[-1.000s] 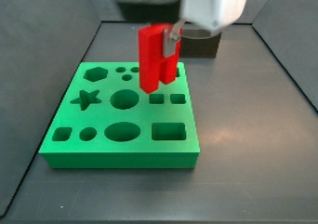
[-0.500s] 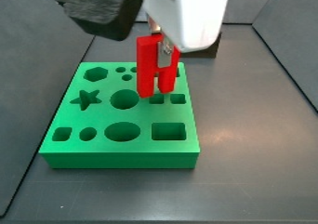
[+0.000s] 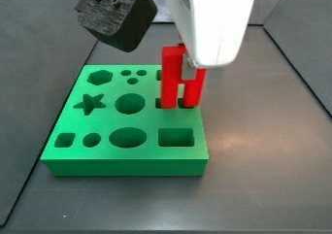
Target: Insert the double-square object.
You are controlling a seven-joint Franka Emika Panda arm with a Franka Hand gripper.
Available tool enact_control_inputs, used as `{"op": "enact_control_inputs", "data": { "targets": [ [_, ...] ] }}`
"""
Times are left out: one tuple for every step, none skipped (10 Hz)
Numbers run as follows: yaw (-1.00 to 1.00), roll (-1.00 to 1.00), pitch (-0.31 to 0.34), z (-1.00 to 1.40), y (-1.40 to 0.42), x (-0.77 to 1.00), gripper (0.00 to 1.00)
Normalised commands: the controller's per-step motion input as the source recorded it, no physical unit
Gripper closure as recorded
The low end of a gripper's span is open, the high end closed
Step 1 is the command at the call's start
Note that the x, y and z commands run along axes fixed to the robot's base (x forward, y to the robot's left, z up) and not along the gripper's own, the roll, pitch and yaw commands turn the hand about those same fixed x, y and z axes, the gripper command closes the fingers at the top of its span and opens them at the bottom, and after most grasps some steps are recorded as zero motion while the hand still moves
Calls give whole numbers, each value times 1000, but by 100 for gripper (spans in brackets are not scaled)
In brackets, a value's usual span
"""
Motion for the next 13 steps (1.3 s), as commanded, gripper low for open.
{"op": "enact_control_inputs", "data": {
  "targets": [
    [-577,3,0,-294,0,-31,100],
    [-640,0,0,-223,0,-226,100],
    [-569,-21,-20,-149,0,-380,100],
    [-223,-63,-76,-186,0,-286,100],
    [0,-10,-83,-229,0,-143,100],
    [0,0,-31,-240,0,0,100],
    [0,0,-70,-443,9,83,100],
    [0,0,-91,-429,6,23,100],
    [0,0,-99,-320,0,0,100],
    [0,0,-119,-317,0,0,100],
    [0,0,-97,-260,0,0,100],
    [0,-51,-123,-117,0,0,100],
    [-14,-30,24,0,37,26,100]
  ]
}}
